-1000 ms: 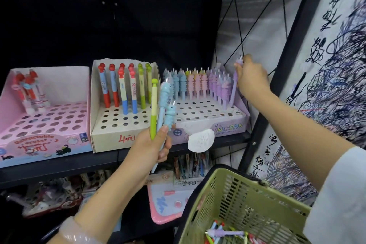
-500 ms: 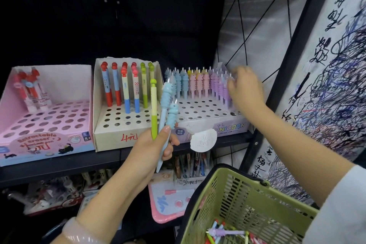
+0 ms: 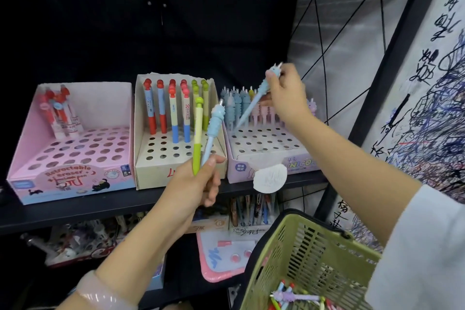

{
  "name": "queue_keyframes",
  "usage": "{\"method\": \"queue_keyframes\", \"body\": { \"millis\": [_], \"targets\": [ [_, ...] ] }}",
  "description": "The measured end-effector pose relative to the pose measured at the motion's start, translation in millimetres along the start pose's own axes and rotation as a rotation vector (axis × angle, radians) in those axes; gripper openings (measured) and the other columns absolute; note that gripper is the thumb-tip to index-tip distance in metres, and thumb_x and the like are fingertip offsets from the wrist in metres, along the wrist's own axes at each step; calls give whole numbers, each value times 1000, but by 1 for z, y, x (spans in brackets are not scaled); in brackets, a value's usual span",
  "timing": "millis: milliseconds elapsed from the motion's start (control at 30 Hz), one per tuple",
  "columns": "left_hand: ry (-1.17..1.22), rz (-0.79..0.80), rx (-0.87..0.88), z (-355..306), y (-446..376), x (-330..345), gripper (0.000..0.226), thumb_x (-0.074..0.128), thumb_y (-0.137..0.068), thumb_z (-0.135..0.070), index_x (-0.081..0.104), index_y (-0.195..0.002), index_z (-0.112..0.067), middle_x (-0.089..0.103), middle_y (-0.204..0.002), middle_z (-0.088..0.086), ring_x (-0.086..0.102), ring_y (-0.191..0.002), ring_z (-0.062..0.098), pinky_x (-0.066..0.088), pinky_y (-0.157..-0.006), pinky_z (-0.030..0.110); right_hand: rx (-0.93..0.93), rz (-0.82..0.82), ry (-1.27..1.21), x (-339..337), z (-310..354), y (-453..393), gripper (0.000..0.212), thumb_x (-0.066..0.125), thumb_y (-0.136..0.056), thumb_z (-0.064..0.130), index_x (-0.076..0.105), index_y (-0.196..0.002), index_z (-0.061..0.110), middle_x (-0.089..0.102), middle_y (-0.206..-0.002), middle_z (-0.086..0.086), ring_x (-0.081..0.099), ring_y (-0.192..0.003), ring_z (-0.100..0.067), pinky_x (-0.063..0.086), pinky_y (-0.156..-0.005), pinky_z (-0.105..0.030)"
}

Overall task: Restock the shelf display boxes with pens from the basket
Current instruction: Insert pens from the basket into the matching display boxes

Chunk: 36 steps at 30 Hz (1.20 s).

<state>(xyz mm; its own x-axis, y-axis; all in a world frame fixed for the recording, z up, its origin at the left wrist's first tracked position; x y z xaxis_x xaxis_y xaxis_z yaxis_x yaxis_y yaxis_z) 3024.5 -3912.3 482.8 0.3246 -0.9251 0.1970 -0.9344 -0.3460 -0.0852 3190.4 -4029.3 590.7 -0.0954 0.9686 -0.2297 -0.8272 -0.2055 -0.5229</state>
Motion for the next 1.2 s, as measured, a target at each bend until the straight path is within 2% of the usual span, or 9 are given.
{"method": "queue_keyframes", "body": {
  "millis": [133, 267, 333, 533, 800, 900, 1000, 1100, 1200],
  "targets": [
    [-19, -11, -10, 3, -3, -8, 20, 41, -99, -21, 55, -89, -9, 34, -48, -8, 29, -37, 6, 24, -34, 16, -103, 13, 375, 14, -15, -16, 17, 44, -98, 26, 42, -103, 10, 56, -78, -5, 65, -76, -29, 54, -66, -44],
    [-37, -14, -5, 4, -4, -14, 22, 41, -98, -25, 47, -83, -10, 31, -47, -11, 26, -37, 5, 22, -34, 15, -154, 17, 470, 26, -22, -25, 26, 46, -98, 27, 44, -114, 6, 47, -65, 4, 49, -55, -11, 40, -50, -29],
    [-38, -18, -14, 5, -5, -17, 24, 41, -98, -27, 47, -82, -10, 31, -47, -11, 26, -38, 5, 22, -34, 15, -177, 55, 480, 30, -23, -26, 28, 46, -97, 27, 43, -116, 6, 47, -63, 3, 52, -56, -15, 45, -50, -31],
    [-5, -15, -16, 4, -5, -17, 25, 41, -98, -27, 57, -88, -10, 30, -50, -8, 26, -39, 6, 23, -35, 15, -75, 203, 492, 43, -36, -25, 32, 46, -97, 28, 41, -122, 8, 60, -82, -13, 67, -75, -32, 56, -69, -49],
    [27, -15, -3, 0, 2, -12, 25, 40, -99, -25, 58, -91, -9, 30, -54, -4, 27, -40, 7, 22, -37, 16, -15, 447, 609, 43, -48, -21, 46, 40, -100, 25, 26, -141, 11, 62, -97, -12, 63, -67, -18, 50, -59, -28],
    [26, -8, -1, -1, 6, -11, 25, 40, -99, -25, 58, -92, -9, 32, -52, -5, 28, -40, 7, 23, -37, 16, -48, 449, 742, 45, -48, -10, 50, 40, -99, 25, 24, -144, 10, 61, -98, -14, 58, -76, -23, 45, -68, -31],
    [26, -23, 0, -3, 8, -14, 25, 40, -98, -24, 58, -93, -9, 34, -52, -5, 28, -40, 6, 23, -36, 16, -122, 402, 920, 42, -39, 0, 48, 44, -97, 20, 31, -141, 6, 53, -123, -18, 54, -104, -31, 44, -81, -36],
    [26, -23, 0, -5, 8, -12, 23, 40, -99, -24, 56, -92, -8, 34, -51, -6, 29, -39, 6, 24, -36, 16, -162, 245, 609, 40, -11, 18, 38, 48, -96, 24, 47, -130, 8, 60, -92, -2, 58, -78, -15, 47, -67, -28],
    [23, -5, 5, -5, 8, -4, 23, 40, -99, -24, 55, -90, -9, 35, -50, -6, 28, -39, 6, 23, -36, 16, 46, 474, 139, 47, 13, 52, 28, 48, -95, 36, 57, -112, 16, 64, -84, 5, 60, -71, -6, 52, -64, -22]
  ]
}}
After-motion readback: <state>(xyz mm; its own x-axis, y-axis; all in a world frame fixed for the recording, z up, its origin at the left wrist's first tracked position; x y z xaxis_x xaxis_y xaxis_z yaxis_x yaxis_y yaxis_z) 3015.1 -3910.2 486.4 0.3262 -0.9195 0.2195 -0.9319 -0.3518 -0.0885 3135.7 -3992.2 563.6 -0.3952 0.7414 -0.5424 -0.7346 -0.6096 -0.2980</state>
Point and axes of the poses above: each hand's wrist, its own y-axis away from the middle knuckle, its own x-axis out of the palm, z = x × y, the point moved 2 cm from there along -y, towards the middle knuckle
